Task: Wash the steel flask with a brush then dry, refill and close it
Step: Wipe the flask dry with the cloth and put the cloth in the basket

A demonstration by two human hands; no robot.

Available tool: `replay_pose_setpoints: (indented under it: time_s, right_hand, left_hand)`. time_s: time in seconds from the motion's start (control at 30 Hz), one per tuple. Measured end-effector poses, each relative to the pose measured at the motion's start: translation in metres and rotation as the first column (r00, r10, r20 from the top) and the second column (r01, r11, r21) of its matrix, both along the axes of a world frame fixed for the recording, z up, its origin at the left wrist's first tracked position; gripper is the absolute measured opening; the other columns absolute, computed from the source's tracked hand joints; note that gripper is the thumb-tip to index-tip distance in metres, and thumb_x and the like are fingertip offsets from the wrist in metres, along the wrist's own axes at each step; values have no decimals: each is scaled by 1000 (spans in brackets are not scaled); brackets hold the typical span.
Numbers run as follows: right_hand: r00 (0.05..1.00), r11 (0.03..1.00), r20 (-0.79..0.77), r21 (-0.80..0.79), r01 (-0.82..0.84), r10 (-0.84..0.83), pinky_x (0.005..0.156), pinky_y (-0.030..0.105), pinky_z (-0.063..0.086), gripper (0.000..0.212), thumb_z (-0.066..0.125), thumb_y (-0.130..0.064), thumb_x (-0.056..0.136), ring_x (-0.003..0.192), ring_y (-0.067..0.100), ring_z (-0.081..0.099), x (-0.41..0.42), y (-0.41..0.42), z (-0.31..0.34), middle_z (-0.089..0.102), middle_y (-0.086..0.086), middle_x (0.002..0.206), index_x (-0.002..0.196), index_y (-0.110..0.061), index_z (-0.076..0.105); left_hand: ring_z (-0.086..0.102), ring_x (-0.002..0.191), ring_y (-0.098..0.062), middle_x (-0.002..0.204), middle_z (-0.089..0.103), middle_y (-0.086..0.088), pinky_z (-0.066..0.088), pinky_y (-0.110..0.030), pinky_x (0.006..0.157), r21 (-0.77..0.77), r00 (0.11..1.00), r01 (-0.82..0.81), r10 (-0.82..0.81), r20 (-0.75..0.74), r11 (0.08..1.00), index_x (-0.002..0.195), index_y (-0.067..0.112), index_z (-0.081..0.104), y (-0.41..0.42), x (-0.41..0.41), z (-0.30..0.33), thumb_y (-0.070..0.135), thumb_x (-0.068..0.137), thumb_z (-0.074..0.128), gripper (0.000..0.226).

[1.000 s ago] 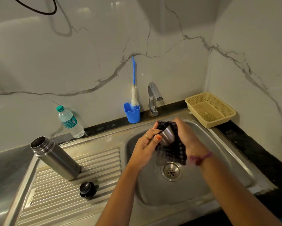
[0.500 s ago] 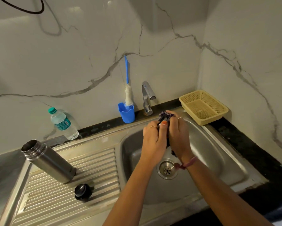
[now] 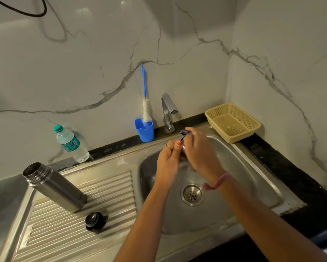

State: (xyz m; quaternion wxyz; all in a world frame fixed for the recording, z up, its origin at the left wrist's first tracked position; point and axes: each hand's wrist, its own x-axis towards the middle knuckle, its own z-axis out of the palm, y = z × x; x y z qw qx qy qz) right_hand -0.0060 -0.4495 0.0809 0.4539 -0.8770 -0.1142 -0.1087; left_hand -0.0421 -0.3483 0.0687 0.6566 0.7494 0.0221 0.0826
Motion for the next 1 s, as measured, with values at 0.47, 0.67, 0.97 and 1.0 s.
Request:
replay_pose_setpoints:
  time_s: [0.47,0.67,0.97,1.0]
  right_hand:
    - [801,928,-585,354,114,125,74,28,44,29,35,-29,97,76,18,51,12,-20,21,55,6,80,79,-15,53]
    - [965,913,153,383,141,-213,85,9,42,41,33,-28,97,101,7,54,-24,17,-31,52,3,117,126,-6,52]
    - [995,819,86,574,-12,-45,93,46,48,44,32,-34,94,107,15,57,-13,4,-44,57,7,118,127,-13,52]
    - [989,874,138,486,-28,-45,92,44,48,44,31,-33,95,106,14,56,-12,2,-39,56,5,117,128,-12,53]
  left_hand:
    - [68,104,-14,104,74,9,35,-65,109,164,988,-3,-23,155,986,111,25,73,9,-12,-37,47,95,55,33]
    - [65,80,-15,81,73,-1,53,-38,86,-453,976,-214,166,-144,866,77,24,77,-27,-25,-1,26,101,53,33]
    - [63,90,-15,79,74,4,46,-30,86,-568,905,-348,110,-410,746,88,19,73,-30,-33,9,26,98,59,18]
    - [62,92,-16,77,74,4,45,-33,92,-550,902,-354,120,-415,756,83,20,75,-29,-32,10,26,98,59,23]
